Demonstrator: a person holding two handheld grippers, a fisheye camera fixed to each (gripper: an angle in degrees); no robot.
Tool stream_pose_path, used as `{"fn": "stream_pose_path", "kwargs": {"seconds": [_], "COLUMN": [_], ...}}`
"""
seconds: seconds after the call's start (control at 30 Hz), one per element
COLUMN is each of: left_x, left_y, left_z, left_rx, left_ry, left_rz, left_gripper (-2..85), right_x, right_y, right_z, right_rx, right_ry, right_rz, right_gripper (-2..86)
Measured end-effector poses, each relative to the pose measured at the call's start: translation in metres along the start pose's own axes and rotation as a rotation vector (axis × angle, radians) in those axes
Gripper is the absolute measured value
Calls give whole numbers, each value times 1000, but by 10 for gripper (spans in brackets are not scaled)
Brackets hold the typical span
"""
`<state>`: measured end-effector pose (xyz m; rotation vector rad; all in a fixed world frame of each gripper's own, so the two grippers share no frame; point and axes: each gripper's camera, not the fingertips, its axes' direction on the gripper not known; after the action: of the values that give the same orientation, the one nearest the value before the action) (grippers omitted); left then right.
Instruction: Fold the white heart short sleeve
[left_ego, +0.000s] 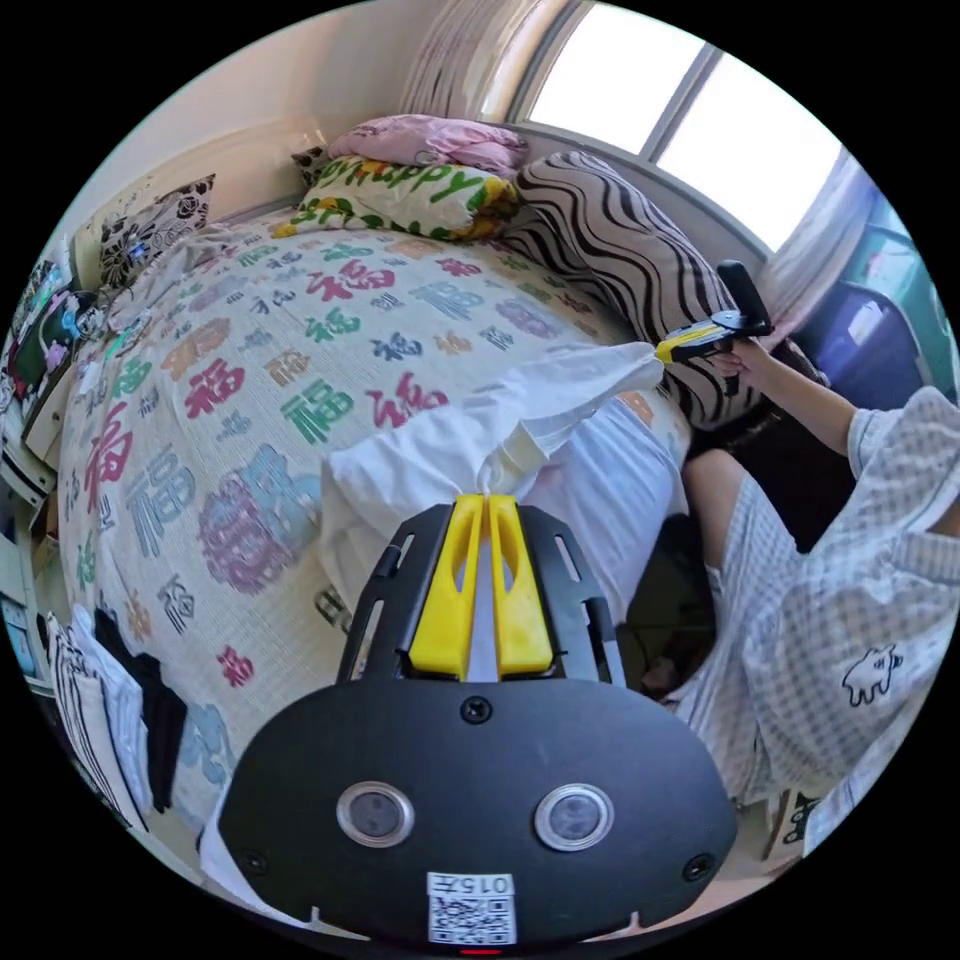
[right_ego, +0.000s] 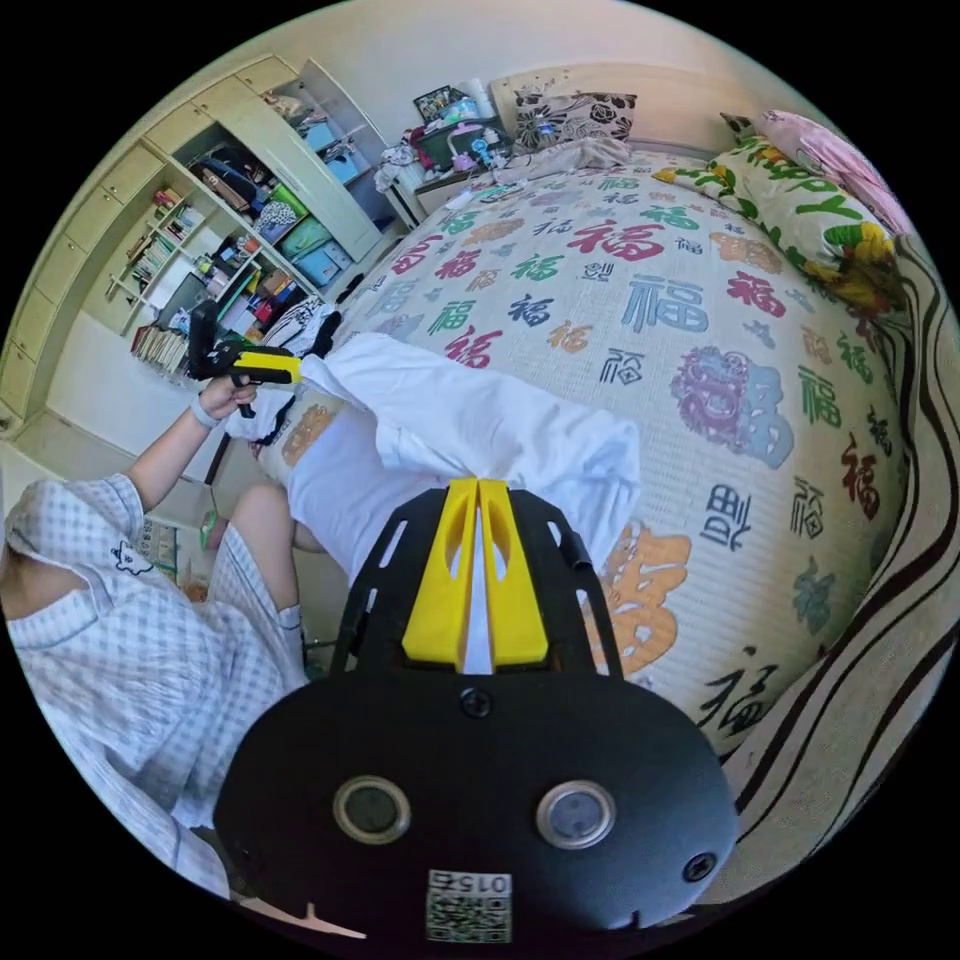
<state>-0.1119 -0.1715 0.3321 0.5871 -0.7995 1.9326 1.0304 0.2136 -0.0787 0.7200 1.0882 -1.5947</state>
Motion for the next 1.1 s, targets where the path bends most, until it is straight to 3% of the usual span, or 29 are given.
{"fn": "stream_pose_path", "kwargs": {"seconds": [0.23, 0.53, 0.77, 0.87, 1.1], "left_x": [75, 126, 136, 129, 119], "left_y": [117, 160, 188, 199, 213], "left_z": [62, 119, 149, 163, 154], "left_rx": [-209, -360, -408, -478, -294], "left_ry": [48, -85, -107, -134, -67], "left_rz": [29, 133, 158, 80, -114], "left_gripper": [-1, 0, 18, 68, 72], "right_x": [-42, -69, -65, -55, -36], "right_y": [120, 170, 192, 200, 212], "right_z": [52, 106, 118, 117, 90], "right_rx": [-157, -339, -392, -418, -301], "right_ry": [11, 232, 269, 268, 244], "right_rz": [-35, -196, -224, -162, -12], "right_gripper": [-10, -10, -4, 22, 40]}}
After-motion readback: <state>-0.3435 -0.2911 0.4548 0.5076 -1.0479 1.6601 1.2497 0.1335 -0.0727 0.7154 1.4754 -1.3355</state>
